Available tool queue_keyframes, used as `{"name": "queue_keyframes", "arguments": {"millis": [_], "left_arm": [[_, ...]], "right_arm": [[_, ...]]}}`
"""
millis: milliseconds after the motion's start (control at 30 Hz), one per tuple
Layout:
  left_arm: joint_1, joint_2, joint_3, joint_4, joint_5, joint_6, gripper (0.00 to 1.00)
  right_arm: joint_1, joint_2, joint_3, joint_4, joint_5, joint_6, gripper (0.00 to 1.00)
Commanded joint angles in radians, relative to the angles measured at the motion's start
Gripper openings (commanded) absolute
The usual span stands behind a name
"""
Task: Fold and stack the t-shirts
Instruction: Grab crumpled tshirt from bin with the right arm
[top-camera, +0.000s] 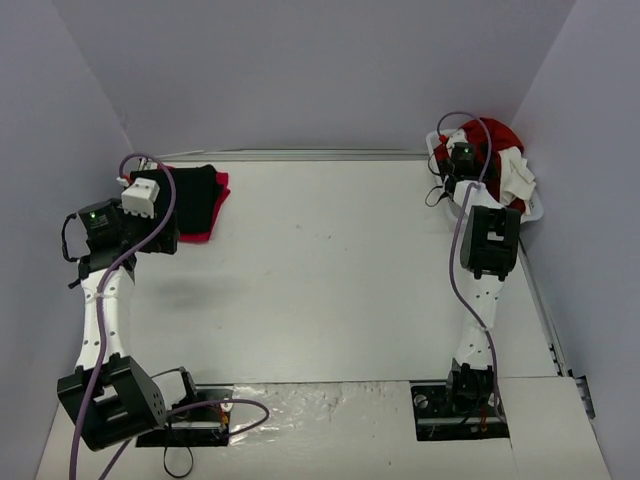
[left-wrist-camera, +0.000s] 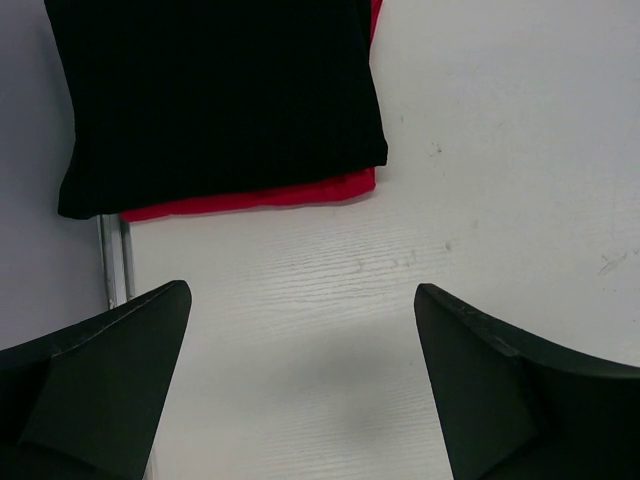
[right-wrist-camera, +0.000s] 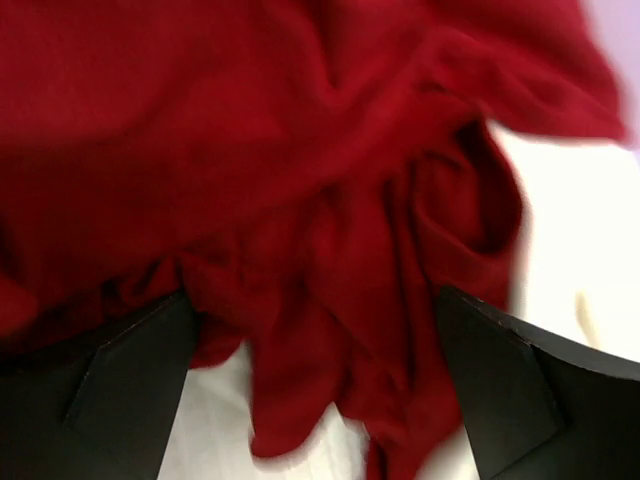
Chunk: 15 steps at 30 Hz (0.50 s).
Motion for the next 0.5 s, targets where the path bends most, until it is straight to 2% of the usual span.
{"name": "queue_keyframes", "arguments": {"millis": [0, 67, 167, 300, 367, 400, 433, 467], "left_arm": [[0.027, -0.014, 0.052, 0.035, -0.017, -0.019, 0.94], [0.078, -0.020, 0.049, 0.061, -0.022, -0.056, 0.94], [0.139, -0.017, 0.046, 0.084, 0.020, -0.134, 0.94], [0.168, -0.009, 0.049, 0.092, 0.067, -0.166, 0.94], [0.179, 0.000, 0.055, 0.077, 0.064, -0.168, 0.94], [0.193, 0.003, 0.058, 0.069, 0.060, -0.168, 0.94], [0.198, 0.009, 0.069, 0.055, 0.058, -0.168, 0.95], [0.204, 0.011, 0.070, 0.052, 0.054, -0.172, 0.94]], "right_arm": [[-0.027, 0.073, 0.169, -0.159, -0.109, 0.080, 1.00], [-0.043, 0.132, 0.268, -0.190, -0.164, 0.099, 1.00], [-0.049, 0.185, 0.333, -0.201, -0.220, 0.094, 1.00], [-0.057, 0.226, 0.379, -0.203, -0.271, 0.114, 0.98], [-0.061, 0.251, 0.401, -0.203, -0.274, 0.134, 0.74], [-0.064, 0.258, 0.411, -0.203, -0.274, 0.142, 0.48], [-0.072, 0.269, 0.414, -0.204, -0.276, 0.158, 0.34], [-0.074, 0.269, 0.411, -0.203, -0.276, 0.160, 0.03]]}}
